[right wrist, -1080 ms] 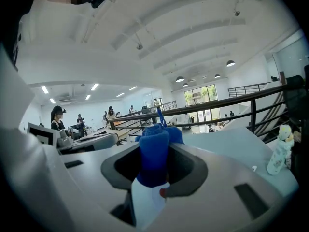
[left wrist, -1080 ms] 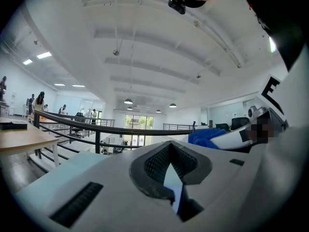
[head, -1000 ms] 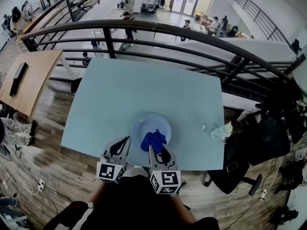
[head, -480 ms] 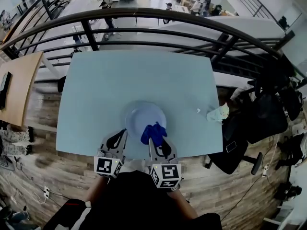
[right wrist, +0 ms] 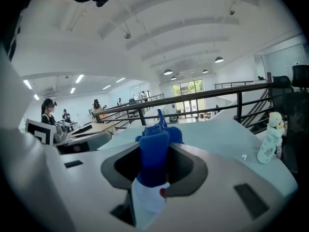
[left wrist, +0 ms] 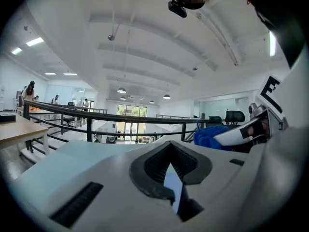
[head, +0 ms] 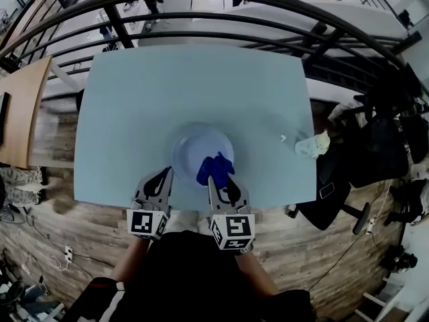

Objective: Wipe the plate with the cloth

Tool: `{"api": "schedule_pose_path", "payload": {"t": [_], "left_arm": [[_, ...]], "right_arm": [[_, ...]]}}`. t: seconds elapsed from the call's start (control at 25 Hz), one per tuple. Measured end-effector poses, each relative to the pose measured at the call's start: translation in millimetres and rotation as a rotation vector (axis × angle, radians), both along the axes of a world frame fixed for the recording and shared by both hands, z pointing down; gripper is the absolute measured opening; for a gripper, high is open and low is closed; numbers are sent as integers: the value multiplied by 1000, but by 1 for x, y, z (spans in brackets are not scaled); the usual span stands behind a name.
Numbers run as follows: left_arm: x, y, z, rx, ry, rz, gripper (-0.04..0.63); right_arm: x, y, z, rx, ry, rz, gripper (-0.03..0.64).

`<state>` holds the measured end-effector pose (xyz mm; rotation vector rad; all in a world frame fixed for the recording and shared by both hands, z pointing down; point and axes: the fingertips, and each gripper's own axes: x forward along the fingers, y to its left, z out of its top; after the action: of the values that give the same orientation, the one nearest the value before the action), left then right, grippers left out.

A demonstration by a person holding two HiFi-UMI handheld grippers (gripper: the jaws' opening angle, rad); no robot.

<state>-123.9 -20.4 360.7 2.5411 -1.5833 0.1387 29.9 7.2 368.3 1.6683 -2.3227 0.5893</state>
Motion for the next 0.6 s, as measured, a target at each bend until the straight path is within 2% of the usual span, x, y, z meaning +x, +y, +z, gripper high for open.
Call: {"api": "schedule_pose_path", "payload": {"t": [0.32,0.6], "left_arm": [[3,-18,23,-37,-11,-35,0],[5,-33,40,-70,-39,-32,0]], "right_arm": [[1,-22,28,-41,-4,-27,120],[-11,-39,47,-83,-14,-67,120]]}}
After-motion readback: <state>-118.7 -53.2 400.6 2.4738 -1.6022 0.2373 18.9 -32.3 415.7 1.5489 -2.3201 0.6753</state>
